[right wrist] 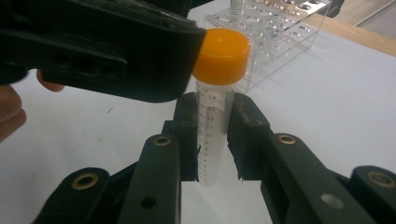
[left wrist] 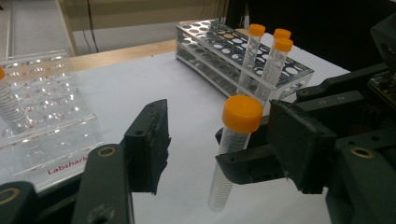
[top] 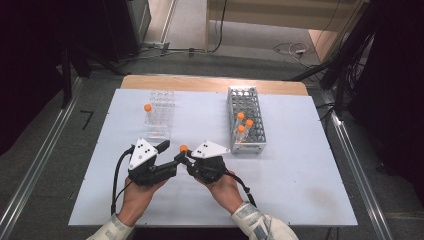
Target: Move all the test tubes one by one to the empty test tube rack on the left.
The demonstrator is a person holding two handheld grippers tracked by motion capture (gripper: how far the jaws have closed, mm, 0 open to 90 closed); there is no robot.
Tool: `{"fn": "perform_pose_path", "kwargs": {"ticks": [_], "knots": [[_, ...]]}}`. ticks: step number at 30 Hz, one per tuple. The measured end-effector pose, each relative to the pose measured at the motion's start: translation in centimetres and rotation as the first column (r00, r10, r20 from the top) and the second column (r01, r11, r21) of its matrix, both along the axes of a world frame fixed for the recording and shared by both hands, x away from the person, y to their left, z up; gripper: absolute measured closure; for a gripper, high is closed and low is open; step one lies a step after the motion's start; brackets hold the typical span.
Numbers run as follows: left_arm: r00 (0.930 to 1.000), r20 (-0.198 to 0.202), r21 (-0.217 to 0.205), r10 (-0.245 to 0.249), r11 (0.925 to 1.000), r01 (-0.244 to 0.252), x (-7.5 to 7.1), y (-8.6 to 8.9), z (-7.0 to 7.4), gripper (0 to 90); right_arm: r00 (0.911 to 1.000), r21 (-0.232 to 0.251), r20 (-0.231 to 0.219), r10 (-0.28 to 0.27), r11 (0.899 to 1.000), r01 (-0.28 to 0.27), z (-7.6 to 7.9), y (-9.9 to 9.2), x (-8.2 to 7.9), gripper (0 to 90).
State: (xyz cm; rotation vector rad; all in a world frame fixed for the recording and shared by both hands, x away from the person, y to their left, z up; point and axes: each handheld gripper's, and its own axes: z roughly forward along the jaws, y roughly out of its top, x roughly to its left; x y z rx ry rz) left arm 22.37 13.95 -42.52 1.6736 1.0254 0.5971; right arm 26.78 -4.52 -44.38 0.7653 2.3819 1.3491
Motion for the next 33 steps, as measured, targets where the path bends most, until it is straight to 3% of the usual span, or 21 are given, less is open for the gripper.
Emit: {"fn": "perform_pose_path", "kwargs": {"ticks": [11, 23, 24, 28, 31, 33], "knots": [[1.0, 0.004, 0.021, -0.008, 0.9998, 0.008, 0.2, -0.2, -0.3, 62.8, 0.9996, 0.001, -0.004, 0.029, 1.0, -0.029, -0.1, 1.1, -0.1, 71.9], [0.9999, -0.008, 0.031, -0.006, 0.9995, 0.007, 0.4, -0.4, -0.5, 69.0, 0.9995, -0.003, -0.002, 0.032, 0.999, -0.032, 0.0, 1.3, -0.1, 71.6], [0.9999, -0.011, 0.036, -0.004, 0.9994, 0.005, 0.4, -0.4, -0.5, 69.2, 0.9995, -0.005, -0.004, 0.03, 1.0, -0.03, 0.0, 1.3, -0.1, 69.4], [0.9999, -0.007, 0.033, 0.01, 0.9994, -0.01, 0.5, -0.2, -0.3, 69.6, 0.9992, -0.037, 0.008, 0.039, 0.999, -0.039, -0.1, 1.2, -0.2, 46.3], [0.9994, -0.004, 0.021, 0.034, 0.9992, -0.034, 0.8, 0.3, -0.1, 69.6, 0.9998, -0.038, 0.013, 0.016, 0.999, -0.015, 0.2, 0.2, 0.0, 34.5], [0.9981, -0.009, 0.018, 0.061, 0.998, -0.061, 1.0, 0.7, 0.0, 69.6, 0.9998, -0.025, 0.018, 0.001, 1.0, -0.001, 0.3, -0.7, 0.1, 31.4]]}}
